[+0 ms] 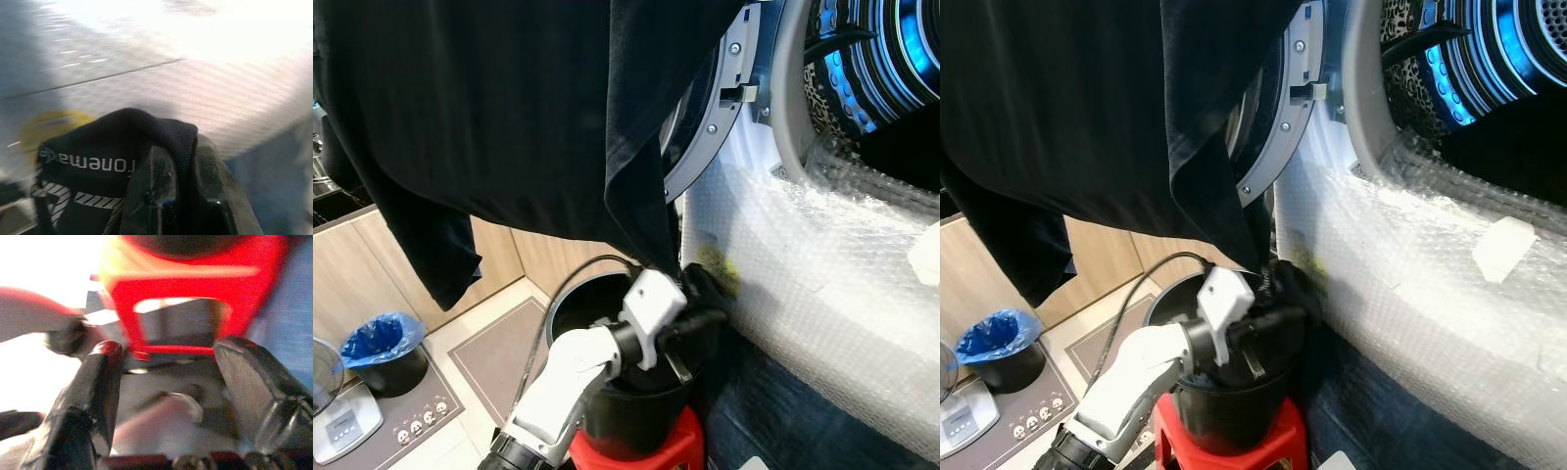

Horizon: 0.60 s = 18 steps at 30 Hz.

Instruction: Clothes washing

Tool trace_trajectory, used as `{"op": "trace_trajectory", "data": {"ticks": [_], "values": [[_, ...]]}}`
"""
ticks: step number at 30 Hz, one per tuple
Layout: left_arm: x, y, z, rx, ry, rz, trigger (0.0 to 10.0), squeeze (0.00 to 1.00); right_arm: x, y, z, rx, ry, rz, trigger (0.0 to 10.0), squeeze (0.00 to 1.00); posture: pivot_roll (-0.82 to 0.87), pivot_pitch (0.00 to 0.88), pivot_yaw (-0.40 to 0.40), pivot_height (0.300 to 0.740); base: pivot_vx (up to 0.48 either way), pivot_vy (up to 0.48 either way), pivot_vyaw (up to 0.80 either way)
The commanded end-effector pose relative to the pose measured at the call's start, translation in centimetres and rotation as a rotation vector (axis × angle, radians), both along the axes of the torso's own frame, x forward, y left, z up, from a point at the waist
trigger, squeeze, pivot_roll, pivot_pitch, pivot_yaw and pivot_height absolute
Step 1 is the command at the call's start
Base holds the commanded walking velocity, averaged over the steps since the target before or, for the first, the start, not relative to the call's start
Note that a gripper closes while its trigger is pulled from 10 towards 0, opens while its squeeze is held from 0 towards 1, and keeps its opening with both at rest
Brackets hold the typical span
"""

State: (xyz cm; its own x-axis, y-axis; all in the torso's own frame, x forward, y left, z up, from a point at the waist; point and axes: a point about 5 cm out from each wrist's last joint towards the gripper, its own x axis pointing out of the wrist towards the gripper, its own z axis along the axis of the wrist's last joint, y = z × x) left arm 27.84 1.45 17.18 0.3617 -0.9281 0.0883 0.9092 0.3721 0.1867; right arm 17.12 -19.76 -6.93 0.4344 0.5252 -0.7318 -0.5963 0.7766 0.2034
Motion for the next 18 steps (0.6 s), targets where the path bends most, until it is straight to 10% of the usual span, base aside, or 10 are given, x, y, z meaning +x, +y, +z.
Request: {"op": "trace_trajectory", "data": {"ticks": [1,9,18], "values": [[-0.5,-0.7,1.7,-0.026,-0.058,-0.061,10.0,0.00,-0.2,0.2,0.4,0.100,0.002,0.044,10.0,0.00,-0.13,0.000,0.062,0.740,0.000,0.000,0.00],[-1.2,-2.1,2.7,-0.033,-0.077,-0.138,10.0,0.00,-0.3,-0.1,4.4,0.453,-0.079,0.146,10.0,0.00,-0.14,0.000,0.069,0.740,0.000,0.000,0.00],[-0.8,-2.6,3.5,-0.050,-0.109,-0.099,10.0,0.00,3.3,-0.3,12.5,0.727,-0.408,-0.066,10.0,0.00,-0.13,0.000,0.060,0.740,0.000,0.000,0.00]]}}
